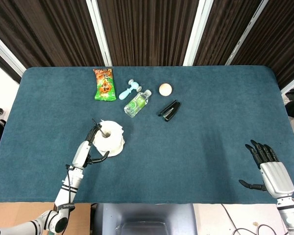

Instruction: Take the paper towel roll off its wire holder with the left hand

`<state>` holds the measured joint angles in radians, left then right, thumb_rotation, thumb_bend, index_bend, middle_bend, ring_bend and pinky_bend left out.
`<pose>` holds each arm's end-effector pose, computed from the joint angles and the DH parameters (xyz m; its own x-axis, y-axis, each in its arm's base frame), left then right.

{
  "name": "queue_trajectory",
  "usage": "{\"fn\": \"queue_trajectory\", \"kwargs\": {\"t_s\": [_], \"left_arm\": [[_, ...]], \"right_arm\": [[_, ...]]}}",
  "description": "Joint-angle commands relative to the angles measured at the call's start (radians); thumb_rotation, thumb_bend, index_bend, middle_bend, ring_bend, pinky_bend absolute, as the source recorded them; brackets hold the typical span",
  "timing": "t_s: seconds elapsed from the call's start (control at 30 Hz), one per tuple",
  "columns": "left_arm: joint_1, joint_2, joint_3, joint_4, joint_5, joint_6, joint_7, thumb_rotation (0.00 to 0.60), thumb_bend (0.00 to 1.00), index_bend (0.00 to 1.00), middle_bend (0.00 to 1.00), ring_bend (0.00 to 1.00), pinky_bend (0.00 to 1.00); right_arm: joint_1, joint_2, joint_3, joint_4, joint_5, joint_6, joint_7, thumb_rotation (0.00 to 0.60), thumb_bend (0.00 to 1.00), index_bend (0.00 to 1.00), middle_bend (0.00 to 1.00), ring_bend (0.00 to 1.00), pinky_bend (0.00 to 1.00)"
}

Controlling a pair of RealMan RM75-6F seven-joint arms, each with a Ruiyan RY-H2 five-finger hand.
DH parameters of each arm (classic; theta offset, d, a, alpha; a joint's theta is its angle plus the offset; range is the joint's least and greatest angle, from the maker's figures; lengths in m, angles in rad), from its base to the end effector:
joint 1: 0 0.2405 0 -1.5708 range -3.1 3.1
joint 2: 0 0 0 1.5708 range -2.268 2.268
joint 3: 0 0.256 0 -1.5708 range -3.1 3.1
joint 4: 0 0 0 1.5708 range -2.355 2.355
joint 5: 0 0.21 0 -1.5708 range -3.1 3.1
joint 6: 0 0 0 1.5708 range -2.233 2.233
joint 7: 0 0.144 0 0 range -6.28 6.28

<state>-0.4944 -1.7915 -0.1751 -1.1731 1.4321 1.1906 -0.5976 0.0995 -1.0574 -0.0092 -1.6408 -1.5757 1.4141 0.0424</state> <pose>-0.2005 0.3029 -0.0456 -0.3775 0.2704 0.8856 0.8906 -0.1557 0.4272 -0.3072 -0.1715 0.1548 0.3995 -0.1261 0.9080 -0.9162 -0.0887 0.3908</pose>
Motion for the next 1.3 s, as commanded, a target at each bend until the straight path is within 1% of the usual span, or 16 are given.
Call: {"fn": "queue_trajectory", "kwargs": {"t_s": [0.03,0.33,0.4,0.43,0.47,0.5,0.53,0.57,0.6,0.63,0.7,0.83,0.97,1.07,1.13,1.3], "left_arm": [[-0.015,-0.013,-0.016,0.012,-0.020,-0.021,-0.003,0.550,0.32,0.00,0.00,0.00,0.00],[-0.029,-0.021,-0.034,0.029,-0.046,-0.044,-0.007,0.577,0.32,0.00,0.00,0.00,0.00],[-0.037,-0.024,-0.036,0.040,-0.056,-0.059,0.014,0.592,0.33,0.00,0.00,0.00,0.06],[-0.038,-0.024,-0.036,0.038,-0.059,-0.063,0.020,0.596,0.34,0.00,0.00,0.01,0.12],[-0.040,-0.018,-0.034,0.032,-0.062,-0.074,0.023,0.599,0.35,0.00,0.00,0.06,0.21],[-0.041,-0.011,-0.033,0.021,-0.066,-0.083,0.022,0.600,0.36,0.01,0.01,0.11,0.27],[-0.041,-0.008,-0.034,0.016,-0.070,-0.087,0.025,0.600,0.38,0.05,0.05,0.20,0.38],[-0.043,-0.006,-0.033,0.012,-0.072,-0.092,0.030,0.600,0.39,0.13,0.13,0.30,0.49],[-0.044,-0.004,-0.034,0.009,-0.075,-0.095,0.035,0.600,0.40,0.20,0.19,0.36,0.54],[-0.044,-0.005,-0.036,0.005,-0.080,-0.096,0.037,0.600,0.41,0.30,0.29,0.45,0.62],[-0.044,-0.008,-0.042,-0.001,-0.091,-0.098,0.043,0.600,0.45,0.45,0.44,0.60,0.73],[-0.043,-0.026,-0.062,0.000,-0.114,-0.088,0.042,0.600,0.51,0.65,0.63,0.76,0.85],[-0.039,-0.041,-0.077,0.000,-0.118,-0.062,0.031,0.600,0.62,0.78,0.73,0.86,0.94],[-0.037,-0.046,-0.078,0.001,-0.107,-0.042,0.032,0.600,0.68,0.84,0.78,0.89,0.97],[-0.035,-0.048,-0.077,0.004,-0.098,-0.025,0.041,0.600,0.69,0.86,0.78,0.90,0.98],[-0.030,-0.057,-0.081,0.004,-0.076,0.024,0.040,0.600,0.71,0.86,0.78,0.90,0.99]], "right_arm": [[-0.001,0.002,0.000,0.001,-0.001,0.003,0.005,0.547,0.00,0.00,0.00,0.00,0.00],[-0.006,0.006,0.003,0.007,0.003,0.010,0.020,0.548,0.00,0.00,0.00,0.00,0.00],[-0.007,0.007,0.002,0.007,0.001,0.014,0.021,0.547,0.00,0.00,0.00,0.00,0.00],[-0.008,0.007,0.001,0.007,0.000,0.014,0.021,0.548,0.00,0.00,0.00,0.00,0.00],[-0.008,0.007,0.001,0.006,0.000,0.014,0.020,0.547,0.00,0.00,0.00,0.00,0.00],[-0.008,0.006,0.001,0.006,0.000,0.014,0.019,0.547,0.00,0.00,0.00,0.00,0.00],[-0.008,0.006,0.001,0.006,0.000,0.014,0.018,0.548,0.00,0.00,0.00,0.00,0.00],[-0.007,0.006,0.002,0.006,0.000,0.013,0.018,0.547,0.00,0.00,0.00,0.00,0.00],[-0.007,0.006,0.001,0.005,-0.001,0.013,0.016,0.548,0.00,0.00,0.00,0.00,0.00],[-0.007,0.006,0.001,0.005,-0.002,0.013,0.016,0.548,0.00,0.00,0.00,0.00,0.00],[-0.008,0.006,0.001,0.004,-0.003,0.014,0.016,0.546,0.00,0.00,0.00,0.00,0.00],[-0.010,0.008,0.001,0.004,-0.003,0.018,0.020,0.548,0.00,0.00,0.00,0.00,0.00],[-0.011,0.010,0.001,0.005,-0.002,0.019,0.024,0.548,0.00,0.00,0.00,0.00,0.00],[-0.012,0.011,0.000,0.005,-0.004,0.021,0.026,0.548,0.00,0.00,0.00,0.00,0.00],[-0.013,0.011,0.000,0.005,-0.006,0.022,0.026,0.547,0.00,0.00,0.00,0.00,0.00],[-0.013,0.010,0.000,0.005,-0.007,0.022,0.025,0.548,0.00,0.00,0.00,0.00,0.00]]}}
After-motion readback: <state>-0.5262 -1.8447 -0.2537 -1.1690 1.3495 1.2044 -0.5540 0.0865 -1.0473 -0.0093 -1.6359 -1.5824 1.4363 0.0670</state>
